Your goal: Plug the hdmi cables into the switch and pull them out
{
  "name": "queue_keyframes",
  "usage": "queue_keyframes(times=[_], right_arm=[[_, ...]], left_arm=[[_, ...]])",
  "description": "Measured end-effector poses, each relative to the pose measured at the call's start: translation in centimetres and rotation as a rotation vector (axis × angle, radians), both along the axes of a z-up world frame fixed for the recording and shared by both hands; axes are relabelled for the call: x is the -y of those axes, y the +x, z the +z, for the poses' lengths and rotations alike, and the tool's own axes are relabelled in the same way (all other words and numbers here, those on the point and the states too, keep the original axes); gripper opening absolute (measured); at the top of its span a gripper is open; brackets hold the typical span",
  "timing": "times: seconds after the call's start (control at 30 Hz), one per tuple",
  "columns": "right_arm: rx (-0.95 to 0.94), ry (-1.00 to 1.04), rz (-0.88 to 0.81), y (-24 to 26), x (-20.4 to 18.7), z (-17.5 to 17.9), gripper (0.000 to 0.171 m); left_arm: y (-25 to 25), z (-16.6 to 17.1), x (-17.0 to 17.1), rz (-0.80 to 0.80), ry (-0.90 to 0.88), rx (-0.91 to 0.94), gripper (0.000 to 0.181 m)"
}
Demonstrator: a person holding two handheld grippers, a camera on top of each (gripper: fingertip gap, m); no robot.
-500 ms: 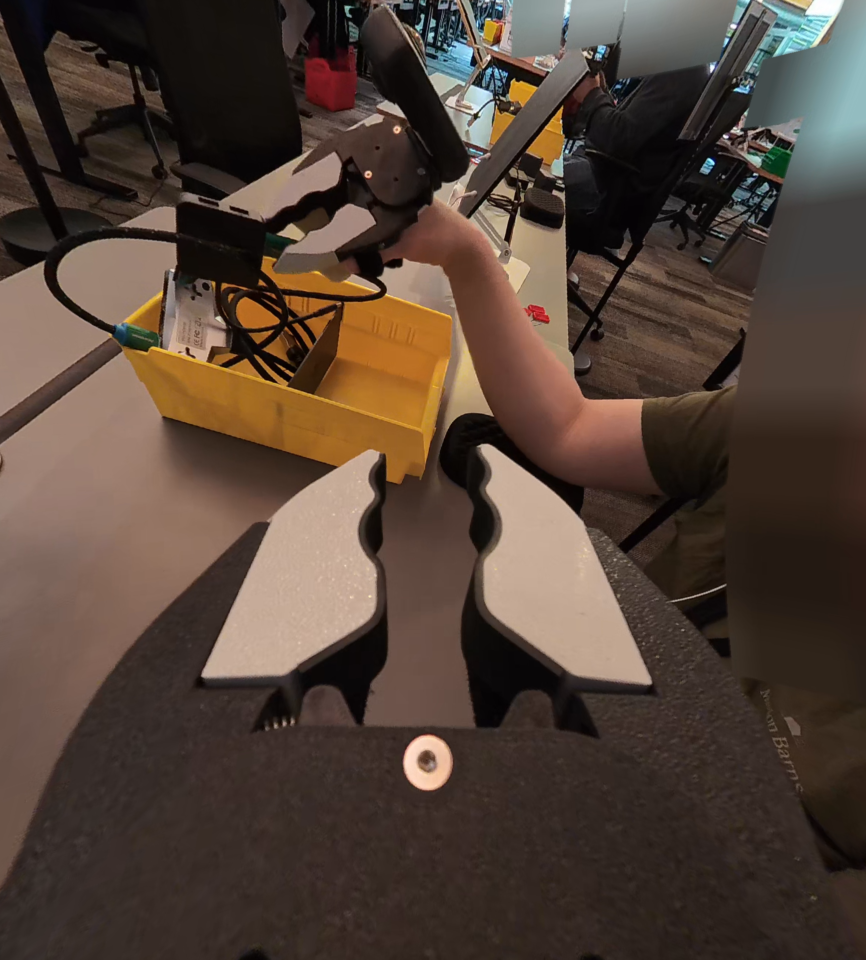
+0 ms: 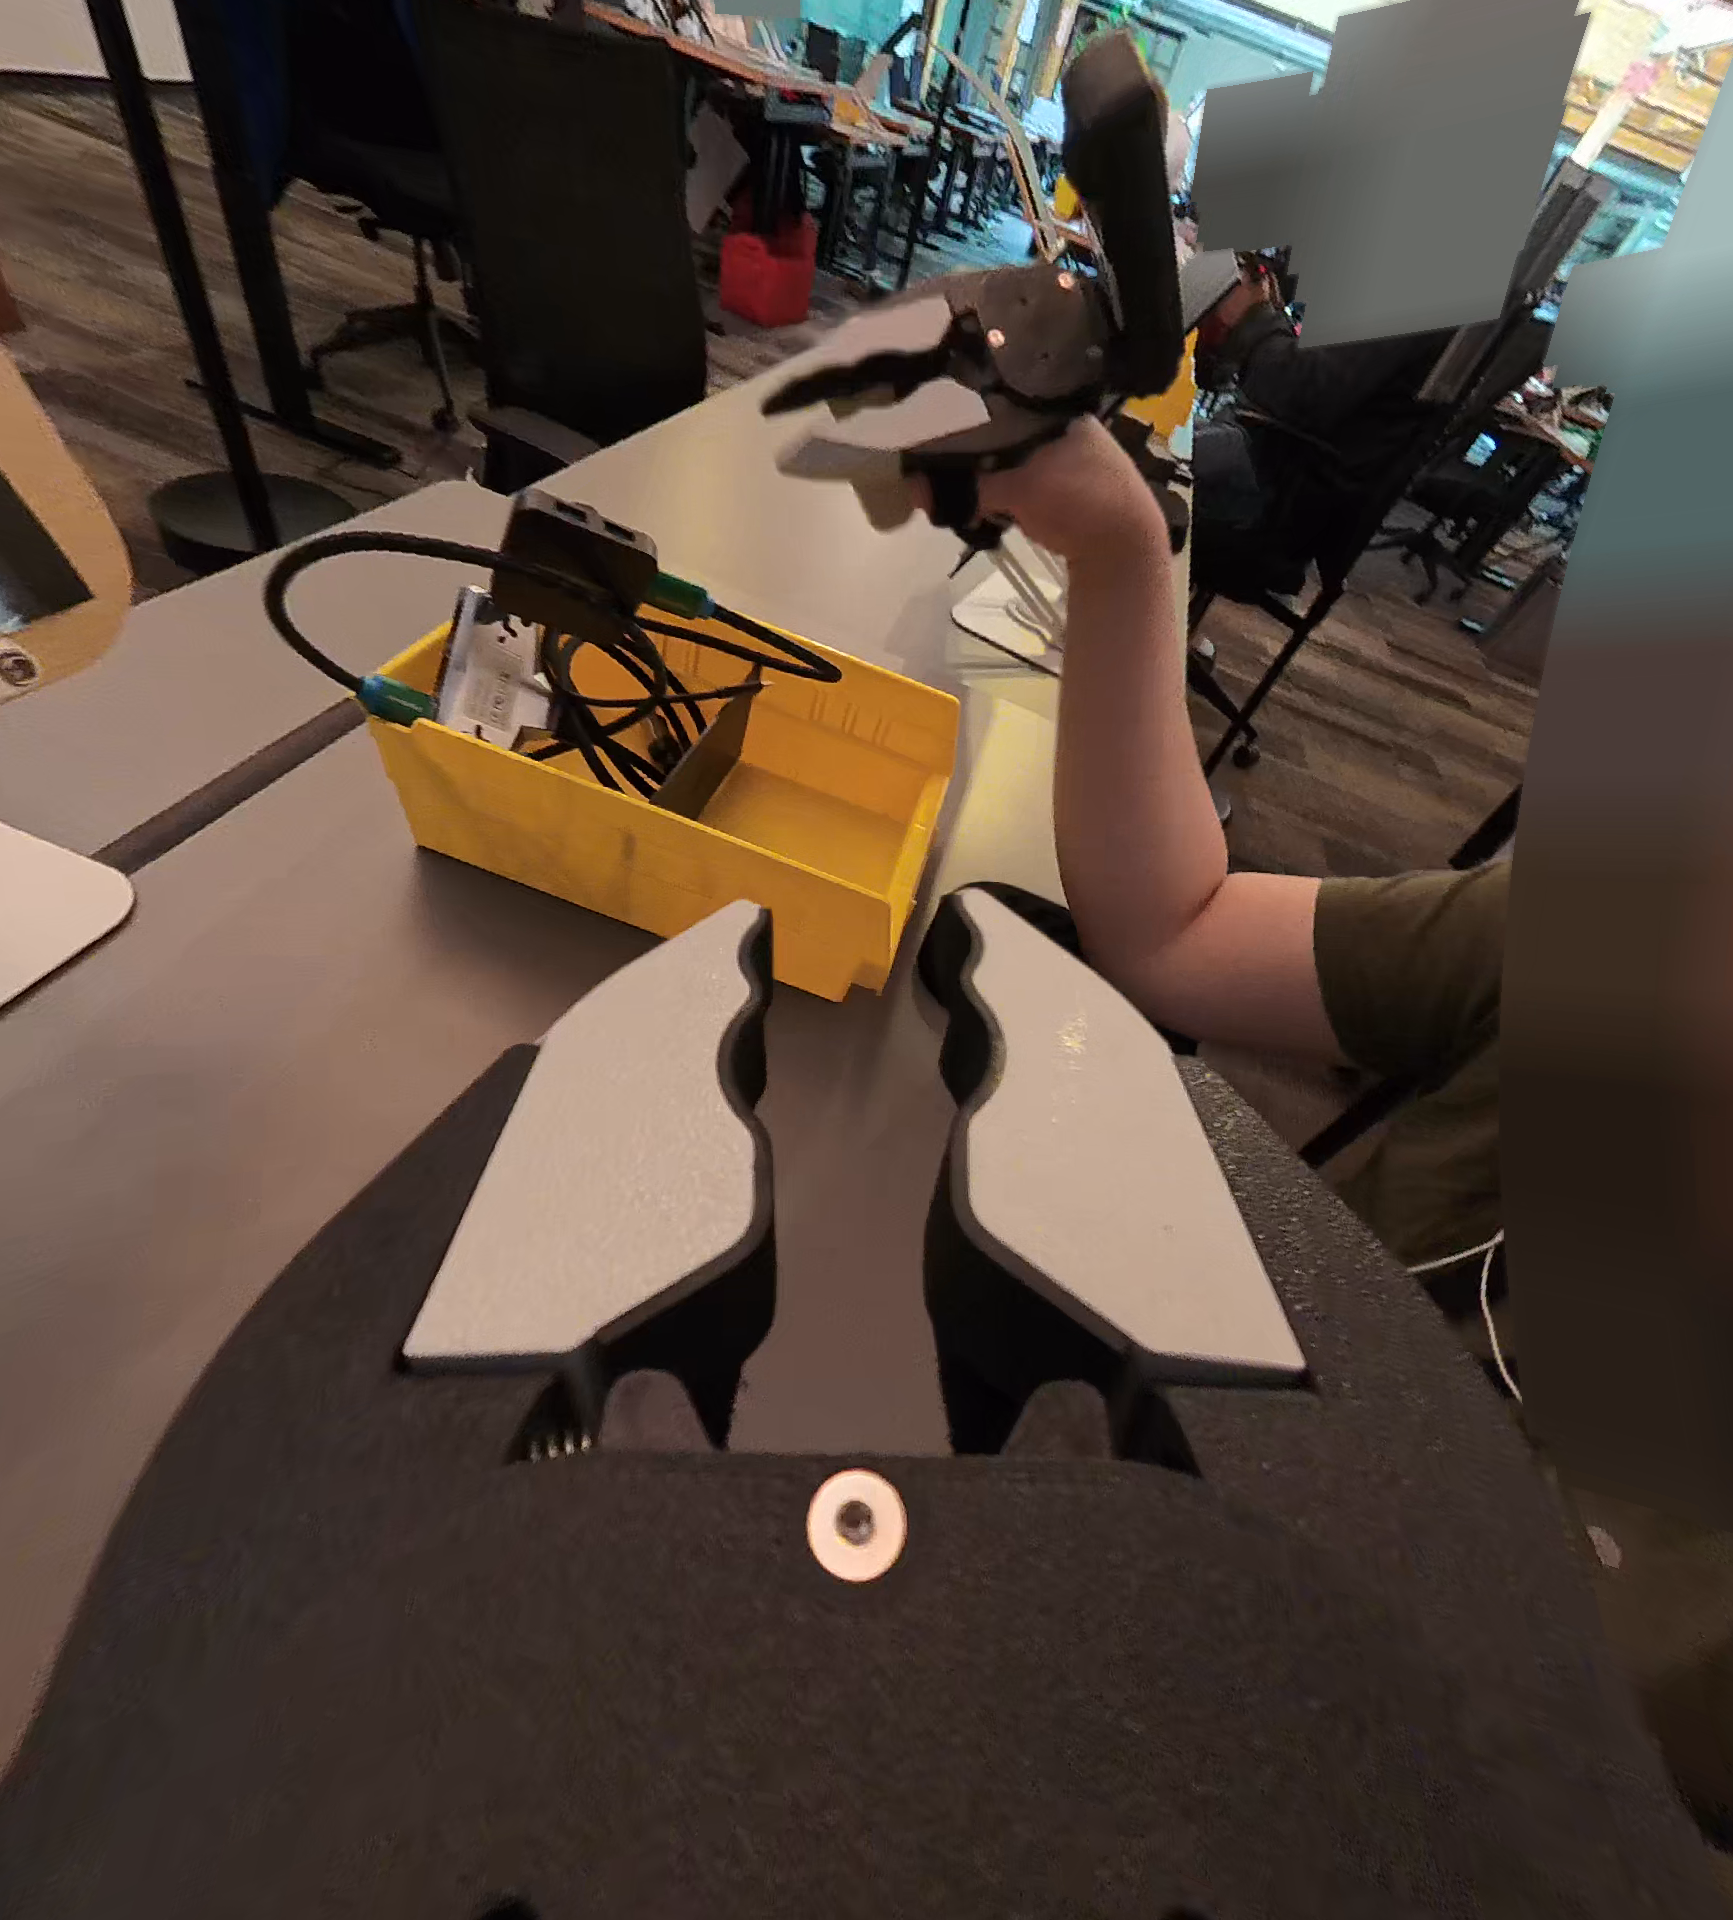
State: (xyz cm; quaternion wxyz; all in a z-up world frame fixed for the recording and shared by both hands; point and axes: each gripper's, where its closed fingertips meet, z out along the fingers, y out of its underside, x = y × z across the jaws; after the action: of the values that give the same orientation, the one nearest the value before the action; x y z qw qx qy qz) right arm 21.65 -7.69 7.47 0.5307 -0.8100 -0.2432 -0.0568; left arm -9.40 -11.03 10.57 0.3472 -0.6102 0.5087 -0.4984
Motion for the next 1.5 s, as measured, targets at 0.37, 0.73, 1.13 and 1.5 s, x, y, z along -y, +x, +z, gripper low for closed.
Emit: queue_keyframes(times=[0.37,0.73,1.13,1.5], right_arm=[[0.038,-0.390,-0.146,5.0,2.9,-7.9,0.029],[-0.317,-0.696,-0.347,9.2,4.4,-15.8,0.039],[-0.215,-0.956,-0.577,7.9,7.3,-19.7,0.010],[-0.228,-0.955,-0.539,4.6,8.1,-19.7,0.008]], left_arm=[[-11.3,-1.5,-8.2,0.760,0.120,-0.278,0.042],[-32.9,-8.0,-15.8,1.398,-0.167,-0.465,0.072],[-34.9,-20.4,-18.8,1.186,-0.513,-0.632,0.025],[-31.2,-20.9,-17.2,0.963,-0.348,-0.866,0.007]])
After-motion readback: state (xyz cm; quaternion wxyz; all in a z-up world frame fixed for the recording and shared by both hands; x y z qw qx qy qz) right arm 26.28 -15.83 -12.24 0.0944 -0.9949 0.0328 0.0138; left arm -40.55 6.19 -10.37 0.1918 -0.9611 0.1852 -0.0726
